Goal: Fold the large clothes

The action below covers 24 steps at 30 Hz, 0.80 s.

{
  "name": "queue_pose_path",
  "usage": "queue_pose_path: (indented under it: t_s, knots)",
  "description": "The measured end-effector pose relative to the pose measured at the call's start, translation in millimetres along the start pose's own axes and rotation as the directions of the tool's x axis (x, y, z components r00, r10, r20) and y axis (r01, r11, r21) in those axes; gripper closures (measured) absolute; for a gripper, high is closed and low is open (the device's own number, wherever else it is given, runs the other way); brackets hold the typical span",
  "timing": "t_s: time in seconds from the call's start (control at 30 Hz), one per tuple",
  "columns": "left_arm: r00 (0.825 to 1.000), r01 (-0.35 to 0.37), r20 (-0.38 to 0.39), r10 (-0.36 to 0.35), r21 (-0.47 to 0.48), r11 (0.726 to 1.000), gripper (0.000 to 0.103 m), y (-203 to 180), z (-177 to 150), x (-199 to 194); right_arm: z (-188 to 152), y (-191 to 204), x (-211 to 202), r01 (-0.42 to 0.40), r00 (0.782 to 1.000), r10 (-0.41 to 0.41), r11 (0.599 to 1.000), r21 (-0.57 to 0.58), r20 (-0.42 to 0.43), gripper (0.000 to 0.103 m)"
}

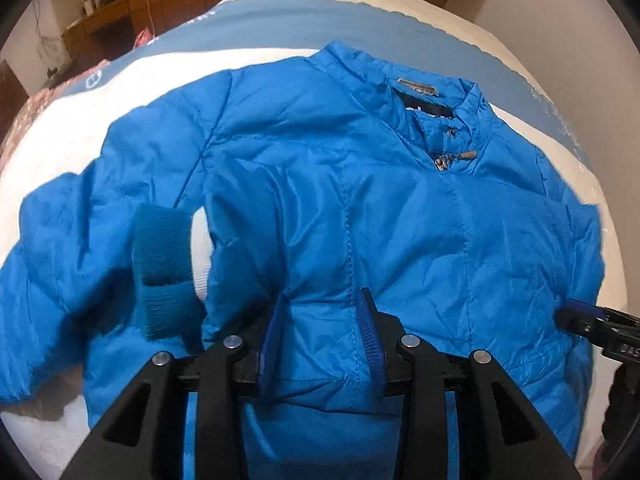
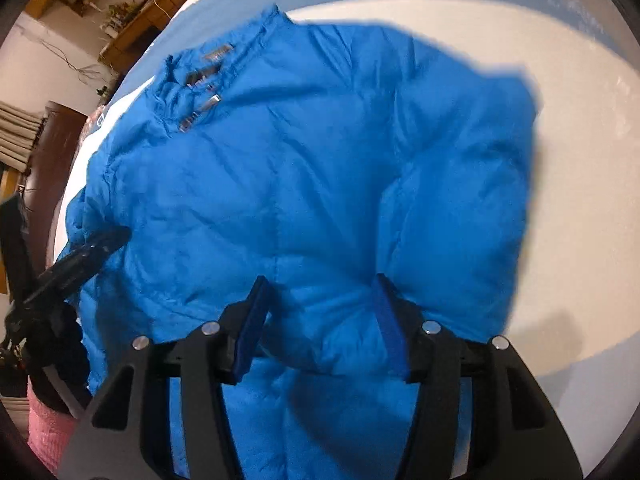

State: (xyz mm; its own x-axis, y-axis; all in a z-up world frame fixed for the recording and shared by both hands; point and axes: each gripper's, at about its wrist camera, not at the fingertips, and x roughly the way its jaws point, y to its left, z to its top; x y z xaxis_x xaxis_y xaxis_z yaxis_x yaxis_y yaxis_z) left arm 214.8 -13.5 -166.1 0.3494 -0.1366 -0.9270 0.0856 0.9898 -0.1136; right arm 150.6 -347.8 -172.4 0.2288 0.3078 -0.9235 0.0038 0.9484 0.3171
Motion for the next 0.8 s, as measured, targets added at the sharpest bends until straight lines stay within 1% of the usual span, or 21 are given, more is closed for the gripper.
queue_pose_path:
  t_s: [0.07,0.17,0.2,0.23,0.27,0.3,0.33,0.37,0.4,0.47,0.5,0.53,0.6,0.63,0.67,0.7,0.73,0.77,0.8]
  knots:
    - [1.000,-0.007,-0.001,0.007,0.005,1.000,0.065,-1,-1,0,-1,2,0,0.011,1.000,-0.011,1.000,0.003,0.002,0.049]
    - [1.000,0.019,-0.017,-0.019,-0.018,1.000,0.066,5,3,-3,1,4,-2,0.022,1.000,-0.022,1.000,0.015,-0.014,0.049]
    - [0.999,0.029,-0.020,-0.029,-0.032,0.999,0.066,6,5,-6,2,4,-6,0.024,1.000,-0.024,0.999,0.031,-0.021,0.050]
    - [0.999,0.045,-0.019,-0.046,-0.056,0.997,0.066,12,4,-15,2,4,-16,0.021,1.000,-0.021,0.999,0.048,-0.016,0.049]
    - [0.998,0.066,-0.002,-0.066,-0.078,0.995,0.066,20,1,-28,-2,5,-27,0.001,1.000,-0.002,0.999,0.049,0.006,0.049]
    - [0.997,0.071,0.021,-0.069,-0.092,0.993,0.063,29,-4,-42,-3,8,-37,-0.021,0.999,0.020,0.999,0.042,0.029,0.048]
    - [0.998,0.059,0.044,-0.055,-0.103,0.993,0.059,36,-8,-54,-6,12,-48,-0.043,0.998,0.041,0.999,0.033,0.047,0.047]
    - [0.997,0.041,0.064,-0.034,-0.115,0.993,0.053,46,-14,-66,-8,16,-55,-0.051,0.997,0.049,0.998,0.026,0.055,0.047]
    - [0.997,0.017,0.082,-0.005,-0.140,0.990,0.052,64,-23,-80,-10,21,-61,-0.051,0.997,0.050,0.999,0.014,0.060,0.046]
    - [0.996,-0.009,0.082,0.026,-0.203,0.979,0.051,98,-39,-96,-13,25,-67,-0.040,0.997,0.040,0.999,0.001,0.062,0.045]
    - [0.996,-0.040,0.068,0.060,-0.256,0.966,0.051,123,-52,-103,-13,27,-68,-0.021,0.998,0.021,1.000,-0.001,0.059,0.045]
    - [0.993,-0.085,0.052,0.107,-0.316,0.945,0.051,151,-67,-110,-12,28,-67,-0.007,0.998,0.007,1.000,-0.001,0.058,0.045]
    - [0.985,-0.143,0.029,0.169,-0.404,0.904,0.051,193,-91,-122,-10,28,-63,0.018,0.998,-0.018,1.000,0.004,0.052,0.045]
    - [0.979,-0.177,0.012,0.205,-0.460,0.870,0.051,220,-107,-130,-12,27,-62,0.023,0.999,-0.023,1.000,0.010,0.045,0.045]
    - [0.974,-0.193,0.004,0.224,-0.497,0.846,0.050,239,-119,-135,-12,24,-63,0.025,0.999,-0.026,1.000,0.013,0.041,0.045]
    - [0.969,-0.213,-0.018,0.246,-0.566,0.797,0.049,270,-138,-143,-12,25,-61,0.033,0.999,-0.033,0.999,0.013,0.038,0.045]
    - [0.969,-0.212,-0.028,0.247,-0.615,0.760,0.049,290,-151,-148,-10,26,-56,0.041,0.998,-0.042,0.999,0.011,0.036,0.045]
    - [0.971,-0.197,-0.025,0.239,-0.654,0.731,0.049,307,-163,-153,-10,27,-56,0.051,0.998,-0.051,0.999,0.008,0.035,0.045]
    - [0.973,-0.174,-0.014,0.232,-0.709,0.684,0.049,328,-178,-158,-9,28,-54,0.063,0.997,-0.063,0.998,0.003,0.034,0.045]
